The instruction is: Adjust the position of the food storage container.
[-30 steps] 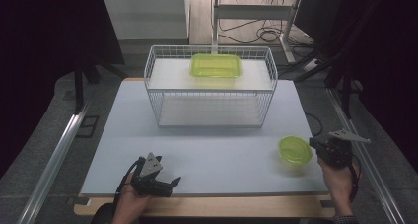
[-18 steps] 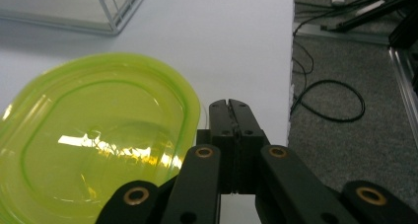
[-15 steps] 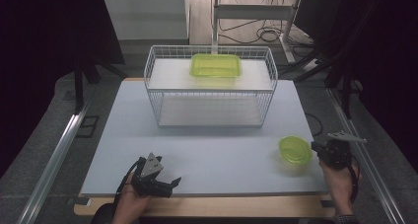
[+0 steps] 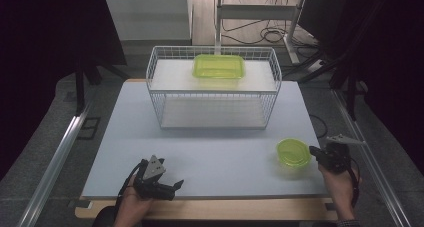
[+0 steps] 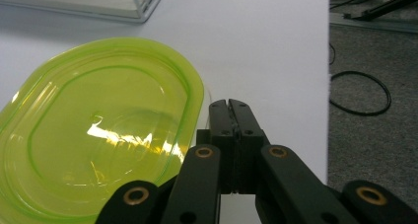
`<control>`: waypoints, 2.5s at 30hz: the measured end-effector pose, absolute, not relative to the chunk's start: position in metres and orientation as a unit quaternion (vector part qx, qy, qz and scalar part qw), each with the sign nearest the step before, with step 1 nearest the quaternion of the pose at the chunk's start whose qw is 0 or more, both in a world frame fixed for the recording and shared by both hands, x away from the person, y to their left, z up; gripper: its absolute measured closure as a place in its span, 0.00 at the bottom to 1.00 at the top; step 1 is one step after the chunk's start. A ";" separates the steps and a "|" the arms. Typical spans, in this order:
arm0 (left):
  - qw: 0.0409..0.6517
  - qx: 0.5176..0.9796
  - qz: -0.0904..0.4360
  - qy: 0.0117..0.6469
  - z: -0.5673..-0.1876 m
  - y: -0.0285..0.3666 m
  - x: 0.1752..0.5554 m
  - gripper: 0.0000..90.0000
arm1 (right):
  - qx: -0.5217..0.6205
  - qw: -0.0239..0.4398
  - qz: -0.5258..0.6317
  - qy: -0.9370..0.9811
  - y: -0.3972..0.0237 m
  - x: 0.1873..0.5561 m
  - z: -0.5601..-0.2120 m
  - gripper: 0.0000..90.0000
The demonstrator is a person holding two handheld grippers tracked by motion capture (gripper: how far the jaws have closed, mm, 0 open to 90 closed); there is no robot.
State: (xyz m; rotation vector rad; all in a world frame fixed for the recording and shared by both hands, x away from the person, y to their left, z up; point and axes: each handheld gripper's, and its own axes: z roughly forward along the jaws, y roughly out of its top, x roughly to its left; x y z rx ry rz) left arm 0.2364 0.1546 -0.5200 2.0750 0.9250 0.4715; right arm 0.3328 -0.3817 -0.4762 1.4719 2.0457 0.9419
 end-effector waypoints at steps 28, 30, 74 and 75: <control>0.396 0.822 0.189 0.364 -0.520 0.154 0.236 0.05 | 0.491 0.179 0.346 0.779 -0.332 0.323 -0.481 0.98; 0.396 0.822 0.189 0.364 -0.520 0.154 0.236 0.05 | 0.495 0.175 0.347 0.777 -0.336 0.321 -0.481 0.98; 0.384 0.828 0.193 0.359 -0.522 0.150 0.237 0.05 | 0.419 0.053 0.382 0.822 -0.246 0.334 -0.509 0.97; 0.384 0.828 0.193 0.359 -0.522 0.150 0.237 0.05 | 0.419 0.053 0.382 0.822 -0.246 0.334 -0.509 0.97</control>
